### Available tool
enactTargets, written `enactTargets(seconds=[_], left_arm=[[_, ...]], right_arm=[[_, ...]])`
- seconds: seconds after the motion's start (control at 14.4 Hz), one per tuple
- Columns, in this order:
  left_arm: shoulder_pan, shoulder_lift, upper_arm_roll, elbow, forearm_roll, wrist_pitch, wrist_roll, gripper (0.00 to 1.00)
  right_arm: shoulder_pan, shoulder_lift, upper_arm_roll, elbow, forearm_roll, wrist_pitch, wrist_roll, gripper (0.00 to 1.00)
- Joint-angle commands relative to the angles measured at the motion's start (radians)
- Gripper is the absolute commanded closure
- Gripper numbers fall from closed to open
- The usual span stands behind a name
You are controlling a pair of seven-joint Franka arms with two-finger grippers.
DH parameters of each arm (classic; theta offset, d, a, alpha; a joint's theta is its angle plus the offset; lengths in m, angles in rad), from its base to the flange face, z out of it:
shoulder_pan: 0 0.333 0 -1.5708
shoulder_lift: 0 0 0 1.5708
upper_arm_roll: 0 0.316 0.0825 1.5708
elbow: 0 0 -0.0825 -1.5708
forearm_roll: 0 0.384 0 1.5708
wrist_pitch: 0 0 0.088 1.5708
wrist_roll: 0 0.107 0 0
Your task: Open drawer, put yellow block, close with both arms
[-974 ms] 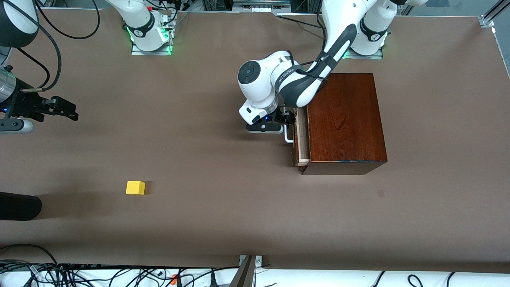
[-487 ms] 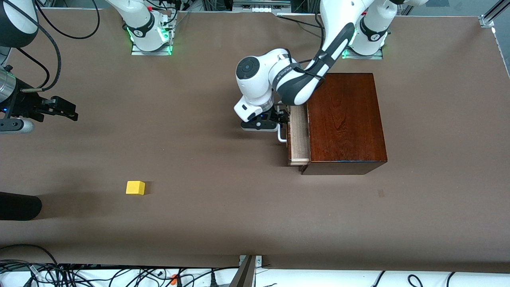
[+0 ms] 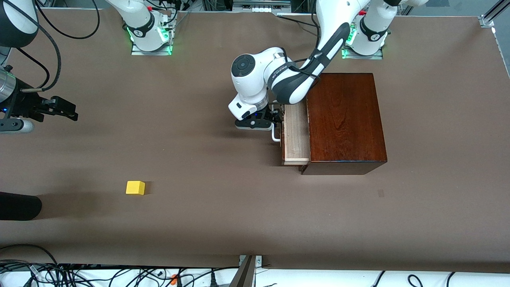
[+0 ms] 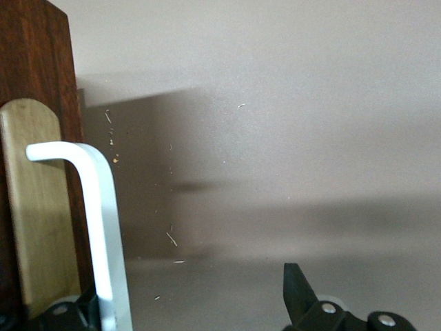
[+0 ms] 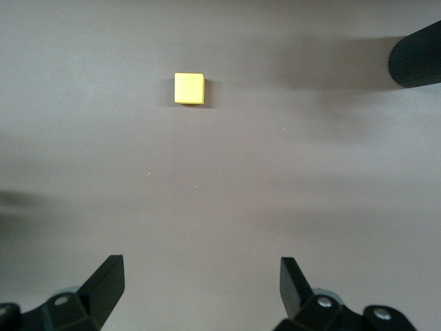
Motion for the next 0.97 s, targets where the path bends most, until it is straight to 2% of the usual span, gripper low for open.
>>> enactTargets(seconds=[0.0,0.14,0.56,0.9], left_arm=[[-0.028,0.069,-0.010,0.056,-0.060,0.079,-0.006,0.00],[-0.028,0.078,-0.010,0.085,-0.060,0.077,-0.009,0.00],[-0.030,0.073,-0.010,0.087,-0.042,0.069,-0.003,0.00],[-0.028,0.046,-0.010,0.091,-0.037,-0.041,0.007,0.00]], right_arm=[[0.001,-0.008,0.000,0.002,-0.015,0.000,0.002,0.00],[0.001,-0.008,0.000,0.002,-0.015,0.000,0.002,0.00],[0.002,-0.007,0.001,0.002,-0.018,0.026,0.002,0.00],[0.002,-0.005,0.001,0.002,-0.025,0.044,0.000,0.00]])
